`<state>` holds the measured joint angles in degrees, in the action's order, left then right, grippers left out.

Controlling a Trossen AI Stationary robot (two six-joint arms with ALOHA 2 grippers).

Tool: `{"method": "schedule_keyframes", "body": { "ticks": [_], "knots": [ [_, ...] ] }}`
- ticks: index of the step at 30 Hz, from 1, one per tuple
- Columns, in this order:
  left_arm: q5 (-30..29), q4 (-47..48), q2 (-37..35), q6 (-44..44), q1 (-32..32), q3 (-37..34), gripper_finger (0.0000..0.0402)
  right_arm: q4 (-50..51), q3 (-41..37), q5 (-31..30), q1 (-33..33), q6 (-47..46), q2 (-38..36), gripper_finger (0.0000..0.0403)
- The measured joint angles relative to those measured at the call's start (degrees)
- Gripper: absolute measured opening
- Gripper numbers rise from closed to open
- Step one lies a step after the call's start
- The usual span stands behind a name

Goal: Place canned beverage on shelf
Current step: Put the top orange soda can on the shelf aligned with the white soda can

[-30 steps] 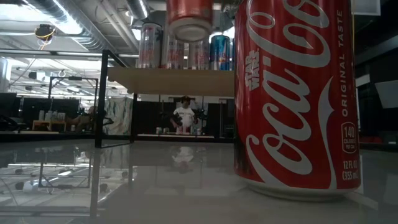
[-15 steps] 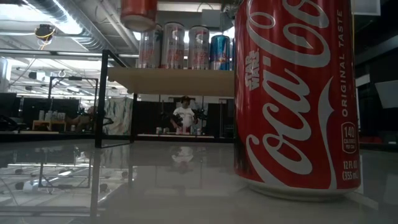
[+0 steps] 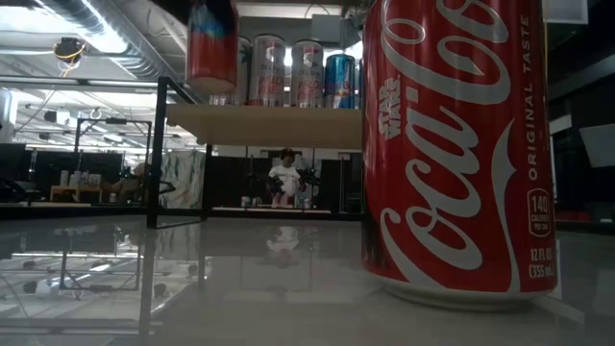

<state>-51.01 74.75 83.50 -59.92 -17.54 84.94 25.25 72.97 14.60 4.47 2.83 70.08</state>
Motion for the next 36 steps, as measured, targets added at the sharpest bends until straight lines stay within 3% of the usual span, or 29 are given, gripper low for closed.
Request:
{"method": "schedule_keyframes", "body": {
  "ticks": [14,36],
  "knots": [
    [2.24,-5.81,-0.11,0.26,3.55,-6.65,0.0285,0.20,0.00,-0.01,0.00,0.02,0.00,0.0292],
    [2.50,-5.30,-0.07,0.44,3.78,-6.95,0.0311,0.24,-0.02,0.00,0.00,0.04,0.00,0.0292]
  ]
}}
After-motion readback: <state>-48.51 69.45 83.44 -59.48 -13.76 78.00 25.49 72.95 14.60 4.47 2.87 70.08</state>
